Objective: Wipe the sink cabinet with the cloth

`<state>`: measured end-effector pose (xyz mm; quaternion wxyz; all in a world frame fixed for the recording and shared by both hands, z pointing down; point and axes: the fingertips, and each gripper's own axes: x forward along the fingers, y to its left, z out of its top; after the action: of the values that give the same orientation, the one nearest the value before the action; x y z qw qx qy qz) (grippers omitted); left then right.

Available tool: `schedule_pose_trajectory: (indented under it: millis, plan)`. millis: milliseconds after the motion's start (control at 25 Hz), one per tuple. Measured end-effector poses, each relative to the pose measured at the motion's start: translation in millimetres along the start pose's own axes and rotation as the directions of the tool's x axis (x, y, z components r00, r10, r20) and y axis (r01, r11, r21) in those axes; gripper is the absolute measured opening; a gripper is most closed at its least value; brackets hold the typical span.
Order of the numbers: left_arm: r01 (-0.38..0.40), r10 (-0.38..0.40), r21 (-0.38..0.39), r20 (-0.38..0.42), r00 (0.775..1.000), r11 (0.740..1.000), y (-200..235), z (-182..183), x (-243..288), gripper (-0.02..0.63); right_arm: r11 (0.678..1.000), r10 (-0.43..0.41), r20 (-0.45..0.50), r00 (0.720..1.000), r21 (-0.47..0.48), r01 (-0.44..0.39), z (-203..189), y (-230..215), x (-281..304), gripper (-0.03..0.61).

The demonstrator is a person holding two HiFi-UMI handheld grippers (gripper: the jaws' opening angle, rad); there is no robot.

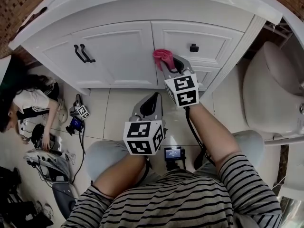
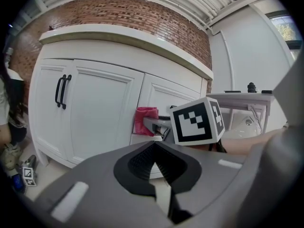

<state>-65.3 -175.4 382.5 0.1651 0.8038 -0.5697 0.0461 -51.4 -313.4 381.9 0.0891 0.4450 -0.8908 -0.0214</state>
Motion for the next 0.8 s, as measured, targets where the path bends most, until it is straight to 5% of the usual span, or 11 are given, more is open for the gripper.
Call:
schedule_pose_trajectory:
  millis: [280, 480, 640, 720, 800]
  plan:
    - [0.016, -0.016, -0.012, -0.01, 1.0, 1.0, -1, -1, 2, -0.006, 0.984, -0.177, -0.026, 0.984, 0.009, 0.177, -41, -87, -57, 0.098]
    - [0.025, -0.025, -0.012, -0.02, 0.999, 1.0, -4, -5, 4, -0.006, 0.922, -0.378, -0.077, 0.922, 0.052, 0.383, -75, -168, -114, 0.102]
    - [0.031, -0.031, -0.019, -0.014, 0.999, 0.999, -9, -4, 1, -0.006, 0.86, -0.483, -0.113, 0.868, 0.121, 0.495, -87, -181, -137, 0.098]
    - [0.039, -0.039, -0.023, -0.007, 0.999, 0.999, -10, -1, 0, -0.006, 0.879, -0.438, -0.096, 0.894, 0.164, 0.448, -85, -155, -129, 0.098]
    - [0.045, -0.045, -0.026, -0.006, 0.999, 0.999, -9, 0, -1, -0.006, 0.932, -0.317, -0.06, 0.946, 0.163, 0.323, -79, -108, -102, 0.098]
